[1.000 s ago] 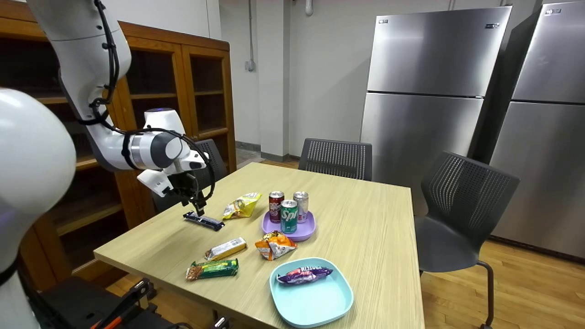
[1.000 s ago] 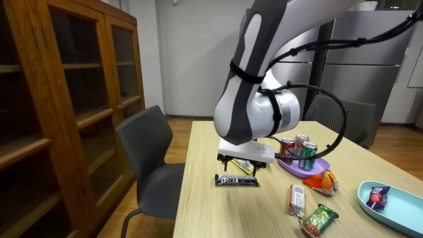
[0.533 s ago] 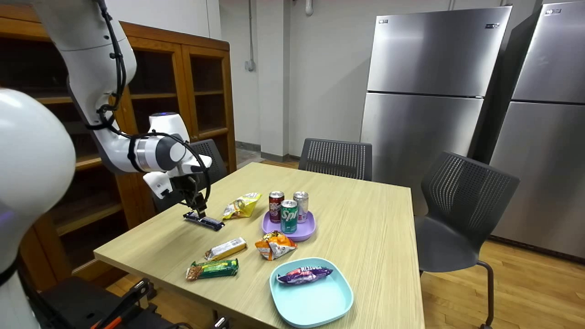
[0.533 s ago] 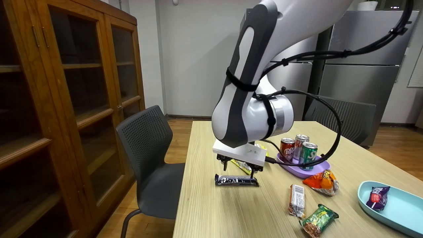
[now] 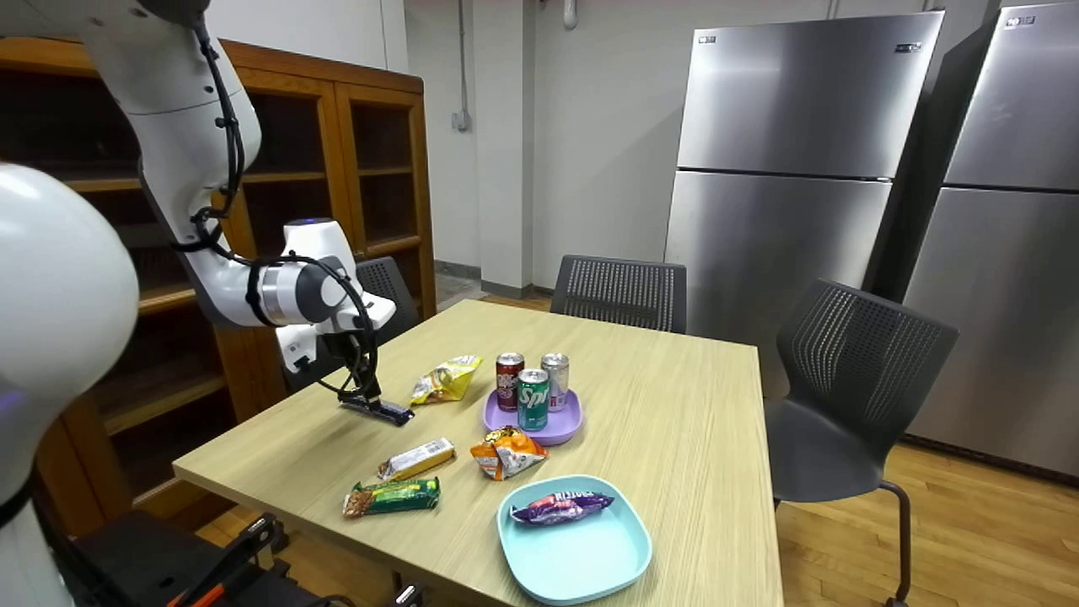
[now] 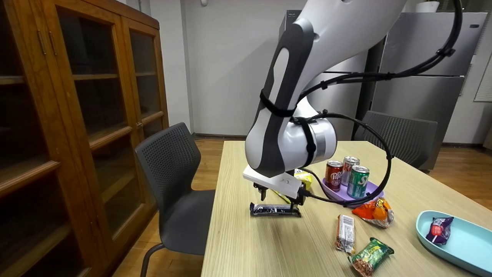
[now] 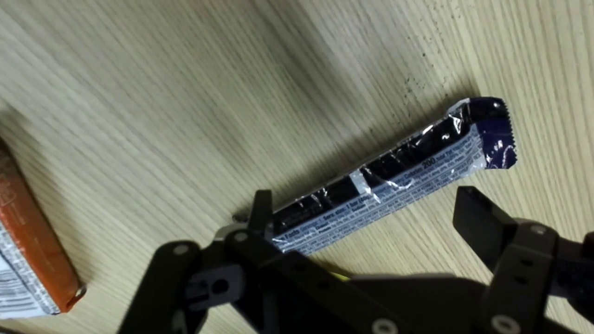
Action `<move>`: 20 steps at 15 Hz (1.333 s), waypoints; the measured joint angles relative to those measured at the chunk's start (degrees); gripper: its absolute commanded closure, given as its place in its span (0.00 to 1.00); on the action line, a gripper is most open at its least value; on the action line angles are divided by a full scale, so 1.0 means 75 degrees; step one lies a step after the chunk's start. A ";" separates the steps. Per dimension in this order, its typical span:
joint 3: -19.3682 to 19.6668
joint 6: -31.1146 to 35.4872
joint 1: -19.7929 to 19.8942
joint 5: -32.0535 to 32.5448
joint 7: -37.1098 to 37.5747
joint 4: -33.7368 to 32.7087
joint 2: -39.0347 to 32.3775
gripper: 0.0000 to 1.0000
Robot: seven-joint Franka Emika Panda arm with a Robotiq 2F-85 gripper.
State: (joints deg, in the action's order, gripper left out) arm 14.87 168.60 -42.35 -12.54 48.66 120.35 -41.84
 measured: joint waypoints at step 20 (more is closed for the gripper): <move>-0.0491 -0.0160 0.0708 0.0000 0.0740 -0.0881 -0.0768 0.35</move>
State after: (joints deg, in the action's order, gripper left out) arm 11.19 167.40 -37.04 -12.54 54.21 113.74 -47.60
